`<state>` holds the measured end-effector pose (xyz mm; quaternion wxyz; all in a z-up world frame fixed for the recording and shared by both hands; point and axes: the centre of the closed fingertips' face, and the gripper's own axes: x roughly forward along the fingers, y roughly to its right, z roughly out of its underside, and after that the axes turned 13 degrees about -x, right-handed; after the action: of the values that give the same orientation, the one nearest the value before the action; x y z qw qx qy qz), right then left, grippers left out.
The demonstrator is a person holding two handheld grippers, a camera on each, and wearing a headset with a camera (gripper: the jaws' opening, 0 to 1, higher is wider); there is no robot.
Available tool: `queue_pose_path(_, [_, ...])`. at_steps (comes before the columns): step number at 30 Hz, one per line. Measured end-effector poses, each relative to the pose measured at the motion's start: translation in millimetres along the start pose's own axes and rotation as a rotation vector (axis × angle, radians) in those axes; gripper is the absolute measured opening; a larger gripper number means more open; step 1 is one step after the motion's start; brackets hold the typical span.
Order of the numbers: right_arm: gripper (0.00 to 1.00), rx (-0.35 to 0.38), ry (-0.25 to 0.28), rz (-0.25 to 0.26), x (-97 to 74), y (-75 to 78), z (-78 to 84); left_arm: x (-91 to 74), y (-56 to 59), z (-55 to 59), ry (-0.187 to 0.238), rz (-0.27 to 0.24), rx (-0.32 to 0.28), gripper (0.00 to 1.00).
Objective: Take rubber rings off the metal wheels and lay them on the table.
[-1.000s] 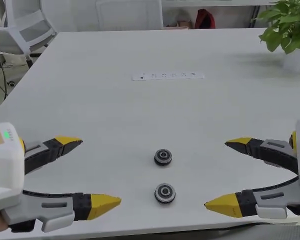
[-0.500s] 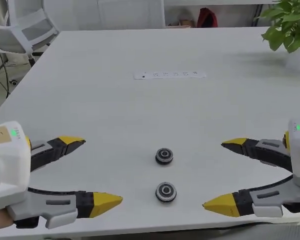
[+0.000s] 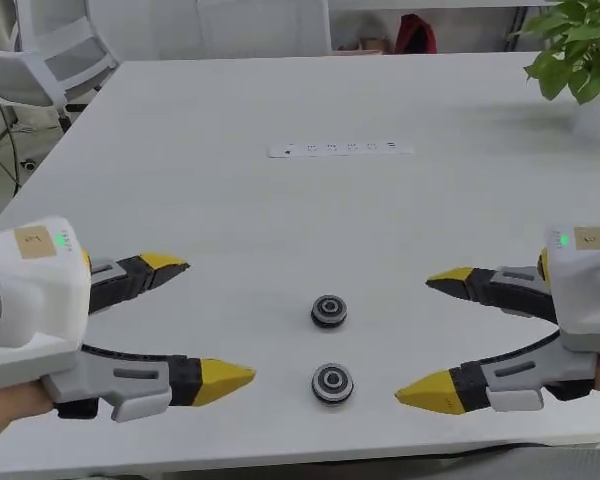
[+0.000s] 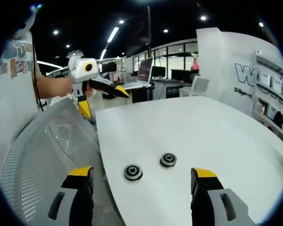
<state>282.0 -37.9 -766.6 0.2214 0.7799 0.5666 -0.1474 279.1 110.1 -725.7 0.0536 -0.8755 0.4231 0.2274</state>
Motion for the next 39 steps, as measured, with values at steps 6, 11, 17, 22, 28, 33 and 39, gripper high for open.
queue_pose_path(6, [0.82,-0.007,-0.007,-0.023,6.7,3.5,3.1,9.1,-1.5,-1.5,-0.014,0.018,0.02,0.78])
queue_pose_path(11, [0.81,-0.021,-0.026,-0.05,13.8,2.8,7.1,16.6,-3.2,-1.9,-0.029,0.032,0.035,0.78])
queue_pose_path(17, [0.78,-0.035,-0.045,-0.083,22.2,3.0,11.3,26.8,-3.7,-0.1,-0.054,0.055,0.055,0.77])
queue_pose_path(22, [0.77,-0.043,-0.059,-0.109,28.2,2.4,16.0,35.4,-2.5,4.5,-0.08,0.076,0.068,0.77])
queue_pose_path(28, [0.74,-0.05,-0.082,-0.14,34.5,-1.9,23.4,43.1,-0.4,9.3,-0.1,0.104,0.069,0.76])
queue_pose_path(33, [0.71,-0.039,-0.102,-0.162,39.2,-3.5,32.2,49.8,2.5,20.7,-0.141,0.127,0.073,0.74])
queue_pose_path(39, [0.67,-0.033,-0.113,-0.19,47.4,-7.1,41.2,58.2,6.2,30.0,-0.168,0.155,0.058,0.73])
